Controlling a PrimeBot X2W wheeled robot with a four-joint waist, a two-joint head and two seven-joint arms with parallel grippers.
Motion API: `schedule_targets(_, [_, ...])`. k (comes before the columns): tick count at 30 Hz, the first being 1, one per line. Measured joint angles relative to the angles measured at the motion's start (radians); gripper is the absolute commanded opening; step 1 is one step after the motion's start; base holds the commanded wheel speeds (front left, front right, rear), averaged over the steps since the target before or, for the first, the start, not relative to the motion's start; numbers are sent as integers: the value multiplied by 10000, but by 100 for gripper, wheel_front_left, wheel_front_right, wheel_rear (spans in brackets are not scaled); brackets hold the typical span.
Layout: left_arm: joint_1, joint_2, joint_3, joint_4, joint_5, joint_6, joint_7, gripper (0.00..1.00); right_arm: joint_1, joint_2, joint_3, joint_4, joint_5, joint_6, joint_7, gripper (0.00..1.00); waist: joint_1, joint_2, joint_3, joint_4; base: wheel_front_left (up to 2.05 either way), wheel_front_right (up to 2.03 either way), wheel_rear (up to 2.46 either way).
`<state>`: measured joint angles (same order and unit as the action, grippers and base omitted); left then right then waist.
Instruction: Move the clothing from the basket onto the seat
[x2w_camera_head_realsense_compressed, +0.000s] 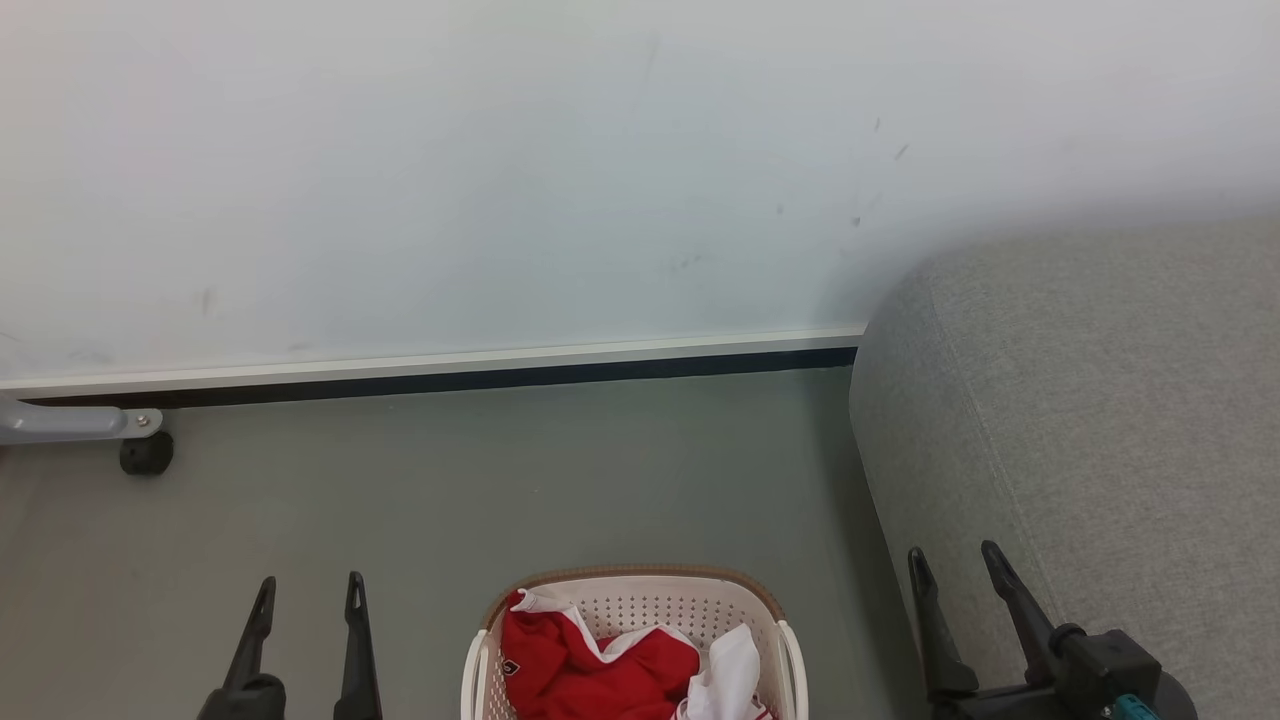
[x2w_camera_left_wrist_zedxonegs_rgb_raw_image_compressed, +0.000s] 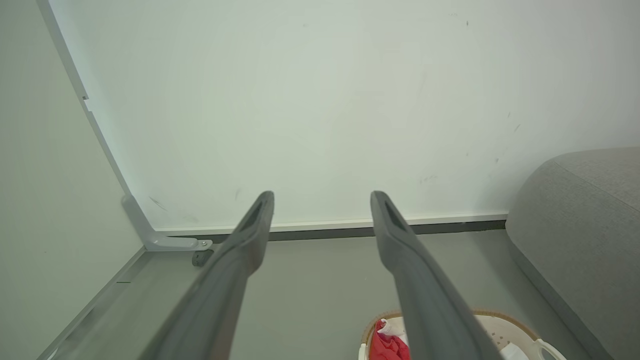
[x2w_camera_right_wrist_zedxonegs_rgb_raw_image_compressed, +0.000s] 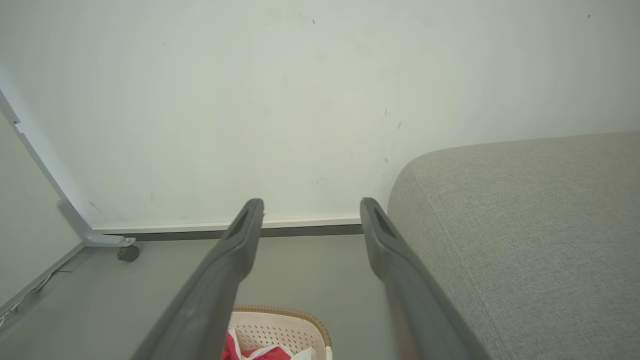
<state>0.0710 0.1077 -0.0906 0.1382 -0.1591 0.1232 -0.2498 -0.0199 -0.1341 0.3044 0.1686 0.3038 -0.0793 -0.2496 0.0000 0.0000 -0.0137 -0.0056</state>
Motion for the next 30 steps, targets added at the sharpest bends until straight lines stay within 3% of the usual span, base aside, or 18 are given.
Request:
schedule_targets(19, [154,-75,19,-98,0,-104,0,100,112,2,-151,-190,-59,17,-19,100,0,0,313,-31,0,0,0])
schedule_targets(30, [-443,-102,-612,-174,320,-585,0,100,-250,-109,-426,-704,-171,61,-40,100,1,0,1421,-93,0,0,0])
